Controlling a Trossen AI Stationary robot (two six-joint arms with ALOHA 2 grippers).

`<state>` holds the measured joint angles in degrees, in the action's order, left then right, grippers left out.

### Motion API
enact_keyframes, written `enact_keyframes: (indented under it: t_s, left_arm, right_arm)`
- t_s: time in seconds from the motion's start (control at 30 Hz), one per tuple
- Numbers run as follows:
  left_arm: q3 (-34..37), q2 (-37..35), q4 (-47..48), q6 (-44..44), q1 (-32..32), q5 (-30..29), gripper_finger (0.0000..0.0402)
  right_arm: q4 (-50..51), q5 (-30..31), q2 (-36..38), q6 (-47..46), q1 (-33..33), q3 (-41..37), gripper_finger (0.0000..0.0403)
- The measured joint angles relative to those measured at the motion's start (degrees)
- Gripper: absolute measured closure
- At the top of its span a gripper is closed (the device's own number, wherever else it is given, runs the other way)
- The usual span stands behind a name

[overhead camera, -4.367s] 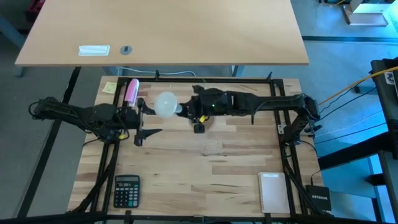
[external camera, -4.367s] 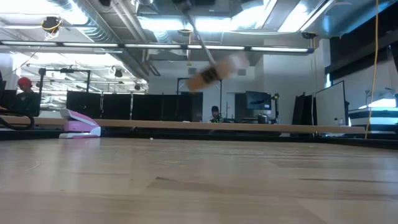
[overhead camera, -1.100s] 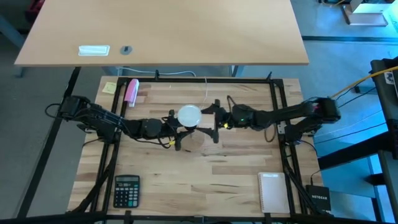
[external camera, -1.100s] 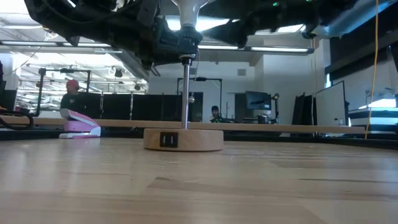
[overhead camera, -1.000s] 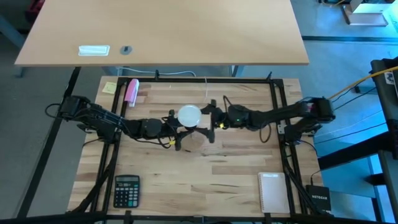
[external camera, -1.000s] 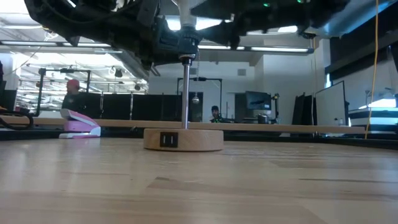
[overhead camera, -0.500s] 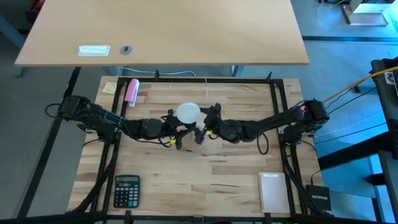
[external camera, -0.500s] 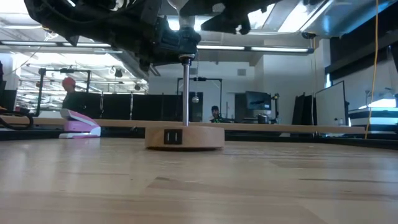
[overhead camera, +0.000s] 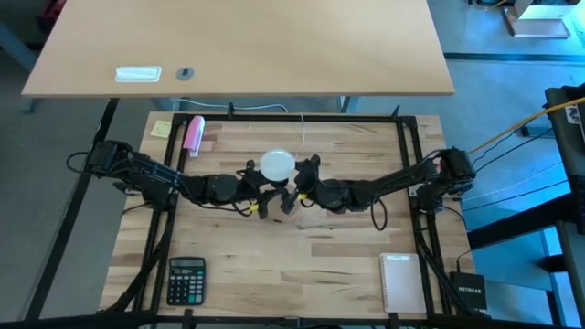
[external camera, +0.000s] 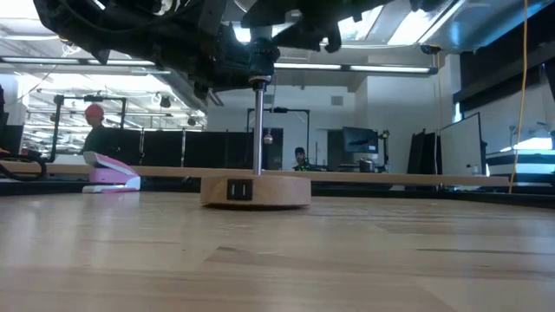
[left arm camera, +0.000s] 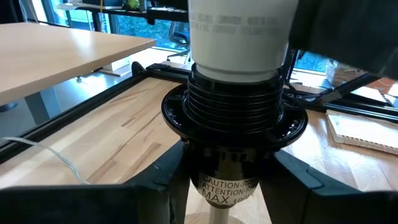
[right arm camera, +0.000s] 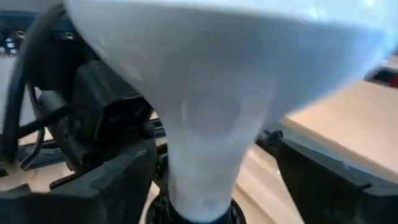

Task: Screw lightbulb
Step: Remove the lightbulb from the desk lamp

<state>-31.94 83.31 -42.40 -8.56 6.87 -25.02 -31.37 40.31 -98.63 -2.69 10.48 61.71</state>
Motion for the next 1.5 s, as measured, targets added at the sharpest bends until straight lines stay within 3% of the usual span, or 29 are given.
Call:
enact_keyframes:
  t_s: [0.13,0.3,0.53,0.7,0.9,1.13,1.23,1.4,1.5]
  left_arm:
    - [0.0,0.0,0.0,0.0,0.0,0.0,0.0255]
    - [0.0,0.0,0.1,0.1,0.0,0.0,0.0258]
    - [0.0,0.0,0.3,0.5,0.0,1.1,0.0258]
    - [0.0,-0.9,0.0,0.3,1.7,3.2,0.0258]
    - [0.0,-5.1,-0.1,1.6,5.9,7.4,0.0259]
    - [-0.6,-6.6,0.3,0.9,8.0,16.9,0.0259]
    - [-1.1,-6.6,0.3,-0.3,8.1,19.3,0.026]
    - [-1.2,-6.5,0.0,-0.5,8.0,19.5,0.026]
    - [-1.2,-6.4,0.1,-0.2,7.9,19.1,0.026]
  right_arm:
    - [1.1,-1.2,0.0,1.7,0.0,0.9,0.0135]
    - [2.3,-4.2,0.0,1.5,0.0,0.9,0.0255]
    - [4.4,-8.9,0.8,2.6,-0.3,1.0,0.0258]
    - [7.5,-18.0,3.4,2.9,-1.1,0.9,0.0258]
    - [8.3,-36.5,6.8,3.0,-1.8,1.0,0.0258]
    - [7.2,-61.2,7.1,3.3,-4.2,1.0,0.0258]
    - [7.0,-68.2,7.1,4.5,-5.7,1.1,0.0258]
    - [6.9,-72.3,7.1,6.4,-7.8,1.0,0.0258]
    - [7.1,-69.4,7.1,5.7,-7.9,1.0,0.0258]
